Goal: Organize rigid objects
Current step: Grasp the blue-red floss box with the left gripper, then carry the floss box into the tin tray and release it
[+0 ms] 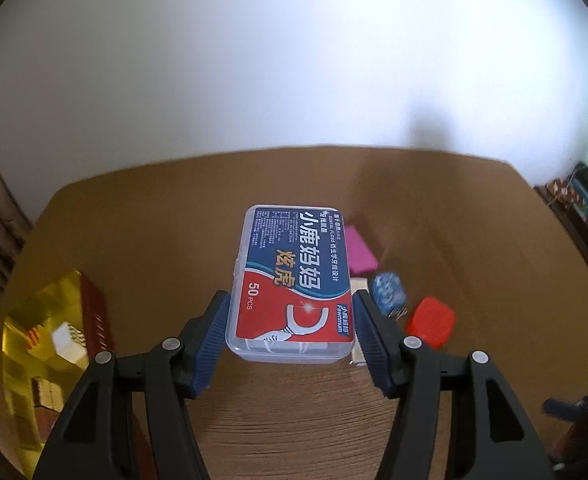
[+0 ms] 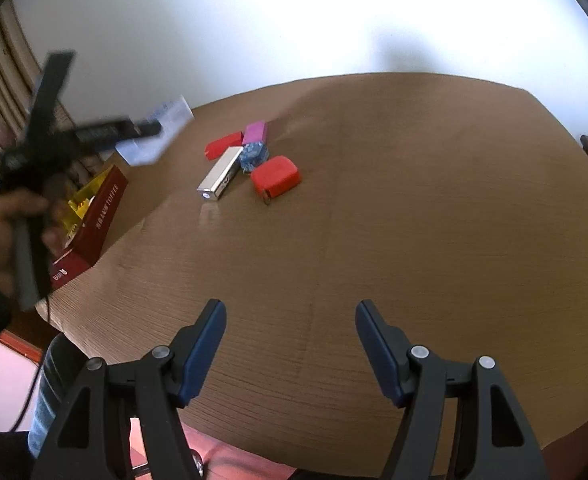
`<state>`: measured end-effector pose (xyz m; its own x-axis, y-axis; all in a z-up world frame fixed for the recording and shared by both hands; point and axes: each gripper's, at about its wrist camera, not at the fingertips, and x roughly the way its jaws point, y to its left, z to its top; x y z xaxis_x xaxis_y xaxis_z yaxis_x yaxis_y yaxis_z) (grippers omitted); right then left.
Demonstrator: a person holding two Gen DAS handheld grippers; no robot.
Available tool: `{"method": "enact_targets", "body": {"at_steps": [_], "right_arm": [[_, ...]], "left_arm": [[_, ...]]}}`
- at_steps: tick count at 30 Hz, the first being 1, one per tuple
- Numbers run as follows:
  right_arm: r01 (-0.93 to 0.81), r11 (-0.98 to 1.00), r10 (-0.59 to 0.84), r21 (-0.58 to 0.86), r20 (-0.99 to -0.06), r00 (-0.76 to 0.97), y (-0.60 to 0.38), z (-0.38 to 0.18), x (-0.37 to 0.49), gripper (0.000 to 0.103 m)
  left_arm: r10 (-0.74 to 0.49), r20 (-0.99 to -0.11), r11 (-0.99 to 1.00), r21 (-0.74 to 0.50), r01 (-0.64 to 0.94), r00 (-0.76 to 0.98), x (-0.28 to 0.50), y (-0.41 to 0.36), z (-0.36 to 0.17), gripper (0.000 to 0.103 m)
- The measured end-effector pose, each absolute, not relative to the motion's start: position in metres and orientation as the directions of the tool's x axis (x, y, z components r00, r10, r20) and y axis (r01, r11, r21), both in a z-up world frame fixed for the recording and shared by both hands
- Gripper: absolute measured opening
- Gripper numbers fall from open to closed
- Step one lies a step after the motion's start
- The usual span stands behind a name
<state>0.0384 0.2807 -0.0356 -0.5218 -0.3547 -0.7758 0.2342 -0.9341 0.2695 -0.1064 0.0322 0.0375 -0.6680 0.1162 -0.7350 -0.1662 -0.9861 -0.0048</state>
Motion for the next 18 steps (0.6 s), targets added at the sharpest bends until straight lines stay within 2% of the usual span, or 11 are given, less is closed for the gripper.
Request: {"method": "enact_targets", "body": {"at_steps": [10, 18], "right_arm": [[0.195, -0.940, -0.340, 0.279, -0.792, -0.507, 0.287, -0.042, 0.038, 0.069], [0.190, -0.941, -0.339, 0.281, -0.787, -0.516, 0.292, -0.036, 0.041, 0.069]], "left_arm": [[0.110, -0.685, -0.991, -0.023, -0.129, -0.720, -0.099, 0.020, 0.086, 0.057], [0.055, -0.655, -0.998, -0.019, -0.056, -0.754, -0.082, -0.029, 0.117, 0.057]]}}
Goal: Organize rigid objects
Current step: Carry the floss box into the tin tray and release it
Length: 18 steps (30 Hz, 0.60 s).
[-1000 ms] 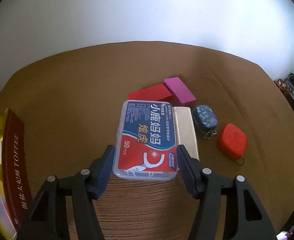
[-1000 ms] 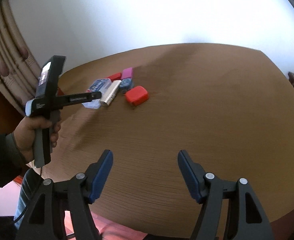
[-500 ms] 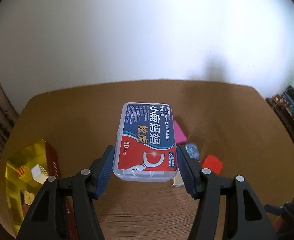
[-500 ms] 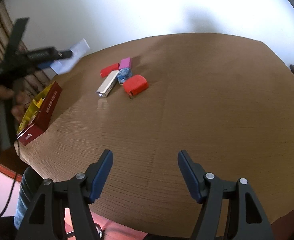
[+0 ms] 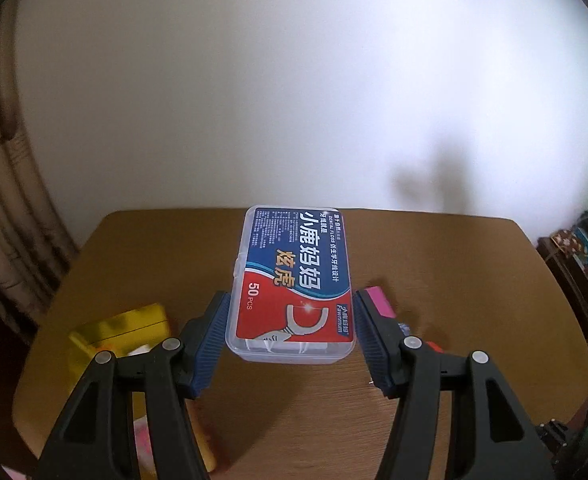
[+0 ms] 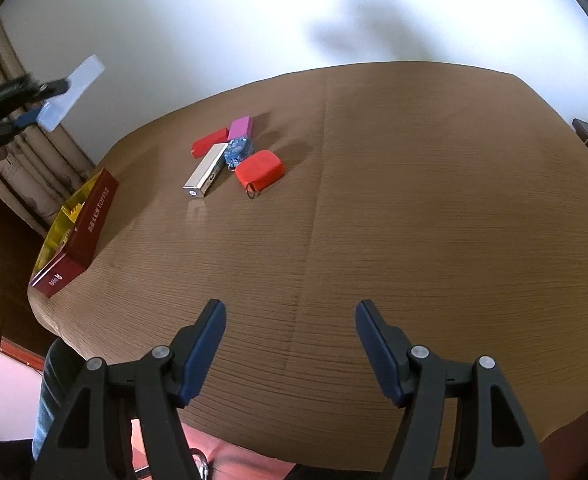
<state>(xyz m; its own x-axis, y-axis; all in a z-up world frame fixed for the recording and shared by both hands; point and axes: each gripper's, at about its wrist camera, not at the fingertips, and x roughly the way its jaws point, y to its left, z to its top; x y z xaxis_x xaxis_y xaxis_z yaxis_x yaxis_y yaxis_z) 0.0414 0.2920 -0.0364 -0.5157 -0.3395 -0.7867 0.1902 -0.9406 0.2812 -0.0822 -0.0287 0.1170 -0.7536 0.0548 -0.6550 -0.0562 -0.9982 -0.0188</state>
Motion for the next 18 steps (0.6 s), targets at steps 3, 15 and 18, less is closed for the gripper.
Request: {"method": "enact_targets", "body": {"at_steps": [3, 15, 18], "right_arm": [[0.179, -0.942, -0.337, 0.285, -0.794, -0.505, 0.294, -0.039, 0.041, 0.069], [0.163, -0.946, -0.326, 0.282, -0.816, -0.478, 0.291, -0.050, 0.042, 0.069], [0.164, -0.947, -0.322, 0.277, -0.817, -0.478, 0.290, -0.053, 0.045, 0.069]], "left_arm": [[0.012, -0.658, -1.000, -0.009, -0.008, -0.753, -0.071, -0.055, 0.116, 0.057], [-0.142, -0.708, -0.981, 0.005, 0.196, -0.692, -0.020, -0.179, 0.096, 0.057], [-0.158, -0.718, -0.973, -0.004, 0.232, -0.677, -0.012, -0.198, 0.093, 0.057]]}}
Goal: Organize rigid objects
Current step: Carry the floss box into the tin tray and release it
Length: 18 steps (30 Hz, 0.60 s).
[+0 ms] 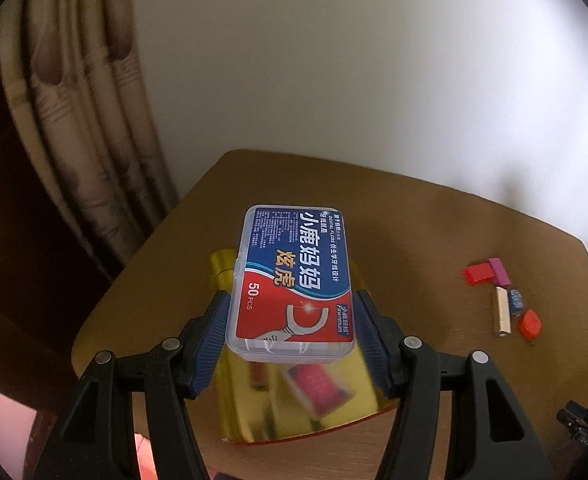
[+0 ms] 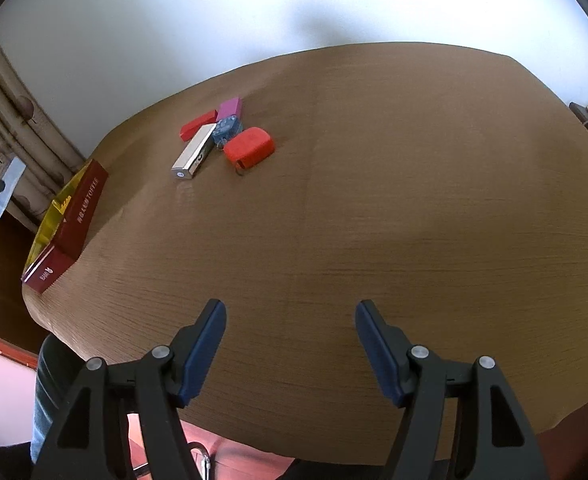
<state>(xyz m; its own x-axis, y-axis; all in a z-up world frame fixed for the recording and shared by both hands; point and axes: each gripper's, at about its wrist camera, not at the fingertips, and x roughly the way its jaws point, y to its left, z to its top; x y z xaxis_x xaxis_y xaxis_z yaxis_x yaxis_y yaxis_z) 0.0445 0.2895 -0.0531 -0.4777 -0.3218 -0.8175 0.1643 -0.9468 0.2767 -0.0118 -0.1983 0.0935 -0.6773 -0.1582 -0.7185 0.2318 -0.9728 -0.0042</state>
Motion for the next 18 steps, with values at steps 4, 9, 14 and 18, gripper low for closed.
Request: {"method": "enact_targets", "body": {"at_steps": [4, 9, 14, 18], "right_arm": [[0.173, -0.949, -0.316, 0.265, -0.820, -0.478, 0.285, -0.055, 0.048, 0.069], [0.185, -0.950, -0.310, 0.251, -0.826, -0.470, 0.280, -0.057, 0.048, 0.069], [0.192, -0.950, -0.309, 0.246, -0.830, -0.465, 0.279, -0.058, 0.049, 0.069], [0.191, -0.948, -0.314, 0.253, -0.827, -0.465, 0.281, -0.057, 0.048, 0.069]], "left_arm": [[-0.159, -0.732, -0.968, -0.015, 0.249, -0.662, 0.000, -0.212, 0.088, 0.057], [-0.142, -0.757, -0.970, -0.020, 0.241, -0.638, -0.008, -0.202, 0.071, 0.057], [-0.145, -0.781, -0.969, -0.012, 0.246, -0.607, -0.022, -0.193, 0.046, 0.057], [-0.113, -0.817, -0.966, -0.043, 0.255, -0.566, -0.036, -0.193, 0.022, 0.057]]}}
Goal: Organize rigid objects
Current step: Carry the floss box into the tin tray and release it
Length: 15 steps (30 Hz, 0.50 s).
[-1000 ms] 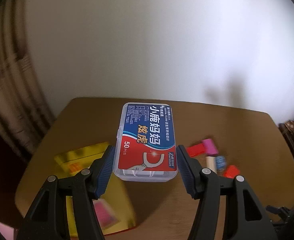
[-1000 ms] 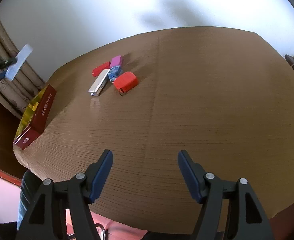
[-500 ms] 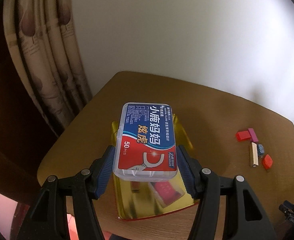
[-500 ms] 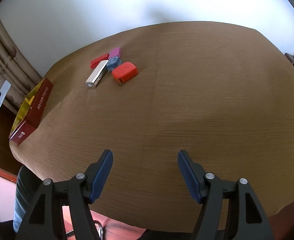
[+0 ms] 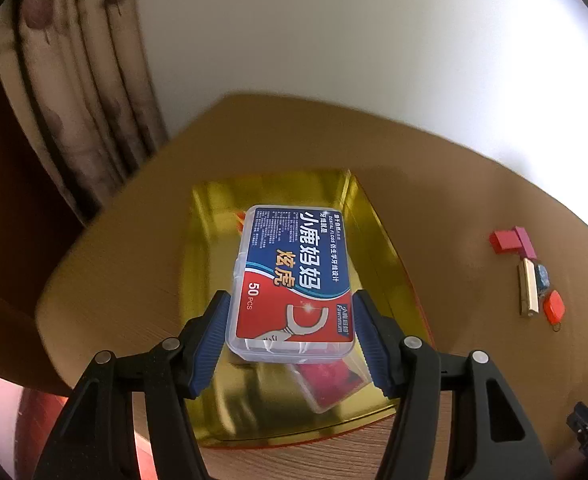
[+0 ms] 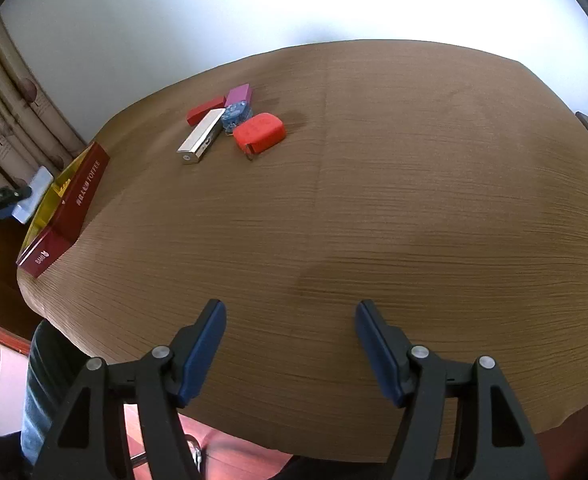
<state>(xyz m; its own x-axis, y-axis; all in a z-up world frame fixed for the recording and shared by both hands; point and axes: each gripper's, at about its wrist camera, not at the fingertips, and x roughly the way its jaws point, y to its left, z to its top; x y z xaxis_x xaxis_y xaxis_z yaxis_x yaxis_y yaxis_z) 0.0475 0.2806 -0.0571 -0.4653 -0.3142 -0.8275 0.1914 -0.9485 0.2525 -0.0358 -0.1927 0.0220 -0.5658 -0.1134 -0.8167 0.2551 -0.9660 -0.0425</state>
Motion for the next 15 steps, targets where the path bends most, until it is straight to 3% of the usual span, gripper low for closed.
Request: {"method": "enact_targets", "body": {"at_steps": [11, 15], "right_arm": [[0.192, -0.948, -0.314, 0.252, -0.832, -0.458, 0.282, -0.057, 0.050, 0.069], [0.192, -0.949, -0.311, 0.249, -0.832, -0.459, 0.280, -0.057, 0.049, 0.069]], "left_arm": [[-0.183, -0.867, -0.953, 0.040, 0.301, -0.464, -0.068, -0.180, 0.001, 0.057], [-0.135, -0.891, -0.953, -0.003, 0.302, -0.434, -0.059, -0.189, 0.001, 0.057]]}}
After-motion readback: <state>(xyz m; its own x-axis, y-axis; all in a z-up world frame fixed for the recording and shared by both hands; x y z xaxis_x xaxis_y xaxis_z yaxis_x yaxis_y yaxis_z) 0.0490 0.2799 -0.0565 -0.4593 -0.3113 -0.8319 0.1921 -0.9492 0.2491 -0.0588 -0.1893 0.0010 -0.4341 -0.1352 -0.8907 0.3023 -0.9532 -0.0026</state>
